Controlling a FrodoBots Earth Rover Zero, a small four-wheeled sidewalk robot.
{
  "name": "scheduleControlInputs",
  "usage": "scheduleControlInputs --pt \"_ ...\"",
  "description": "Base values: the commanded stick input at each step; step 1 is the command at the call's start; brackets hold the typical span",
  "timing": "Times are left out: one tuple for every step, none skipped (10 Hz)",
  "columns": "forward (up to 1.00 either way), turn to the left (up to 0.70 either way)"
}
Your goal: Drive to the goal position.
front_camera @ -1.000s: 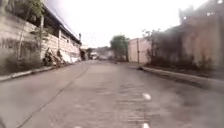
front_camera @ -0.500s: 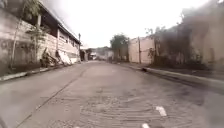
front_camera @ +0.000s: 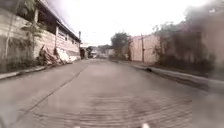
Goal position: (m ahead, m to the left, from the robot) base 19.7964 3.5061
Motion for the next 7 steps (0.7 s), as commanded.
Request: scheduleControlInputs --pt "1.00 0.00" --pt "1.00 0.00" --pt "1.00 0.00" --pt "1.00 0.00" --pt "1.00 0.00" --pt "1.00 0.00" --pt "1.00 0.00"
